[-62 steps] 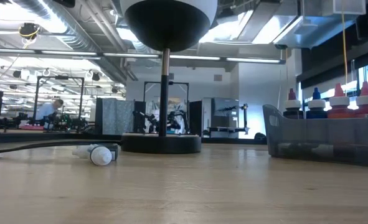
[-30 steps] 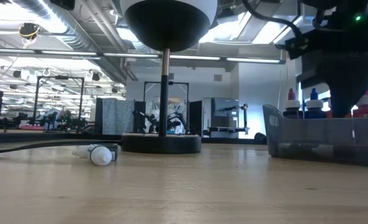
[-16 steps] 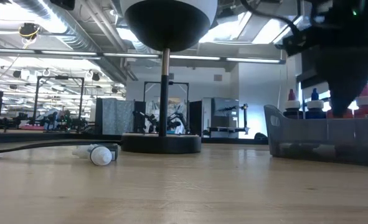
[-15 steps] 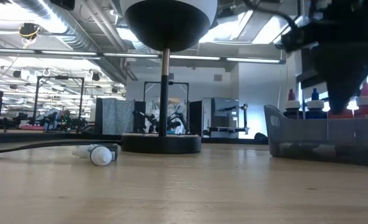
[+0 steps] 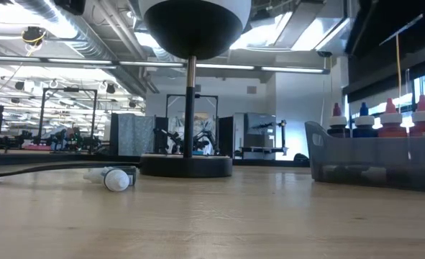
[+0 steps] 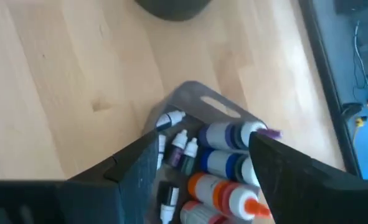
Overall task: Pick & Place food coloring
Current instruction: Put the left small blue food coloring bottle into the black container
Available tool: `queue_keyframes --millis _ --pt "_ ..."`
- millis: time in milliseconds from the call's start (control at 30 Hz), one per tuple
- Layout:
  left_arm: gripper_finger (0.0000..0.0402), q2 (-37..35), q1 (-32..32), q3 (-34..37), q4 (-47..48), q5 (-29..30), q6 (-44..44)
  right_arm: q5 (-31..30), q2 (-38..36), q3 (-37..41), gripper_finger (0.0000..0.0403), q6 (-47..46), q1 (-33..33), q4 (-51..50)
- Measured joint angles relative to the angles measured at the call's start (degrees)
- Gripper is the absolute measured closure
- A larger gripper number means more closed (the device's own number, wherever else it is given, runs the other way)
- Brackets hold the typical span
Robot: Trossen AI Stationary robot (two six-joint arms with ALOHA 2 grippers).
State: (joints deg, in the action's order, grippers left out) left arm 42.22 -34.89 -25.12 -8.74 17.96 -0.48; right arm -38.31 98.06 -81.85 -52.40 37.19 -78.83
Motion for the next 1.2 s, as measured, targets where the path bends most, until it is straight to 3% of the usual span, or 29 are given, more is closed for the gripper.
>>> queue_keyframes --millis 133,233,400,567,700,900,1033,1200 --pt "0.0185 -0.02 0.00 0.00 0.42 -0.06 -2.62 -1.99 -5.93 6.45 0.0152 -5.54 3.00 3.91" --pt "0.0189 0.09 0.00 -0.52 2.39 0.42 -2.69 -5.51 -12.85 13.33 0.0152 -4.57 4.89 13.81" --pt "0.0196 3.12 -0.68 -8.75 17.99 4.97 -8.96 -6.37 -22.53 22.56 0.0152 4.09 4.32 31.45" --pt "0.0205 11.71 -3.16 -17.21 31.04 4.26 -14.98 -6.26 -27.64 26.86 0.0152 12.07 1.50 41.14" --pt "0.0215 20.79 -6.16 -21.07 36.56 -0.85 -21.66 -6.23 -28.36 27.86 0.0152 13.70 -0.09 42.06" --pt "0.0230 32.60 -10.67 -24.83 42.78 -15.83 -30.58 -6.19 -28.36 27.90 0.0152 13.67 -1.97 42.55" --pt "0.0241 38.42 -12.92 -25.51 43.28 -21.87 -42.88 -6.16 -28.36 27.90 0.0152 12.40 -2.56 42.58" --pt "0.0257 43.51 -16.39 -25.53 44.85 -26.97 -50.55 -6.14 -28.34 27.90 0.0152 12.39 -2.58 42.58"
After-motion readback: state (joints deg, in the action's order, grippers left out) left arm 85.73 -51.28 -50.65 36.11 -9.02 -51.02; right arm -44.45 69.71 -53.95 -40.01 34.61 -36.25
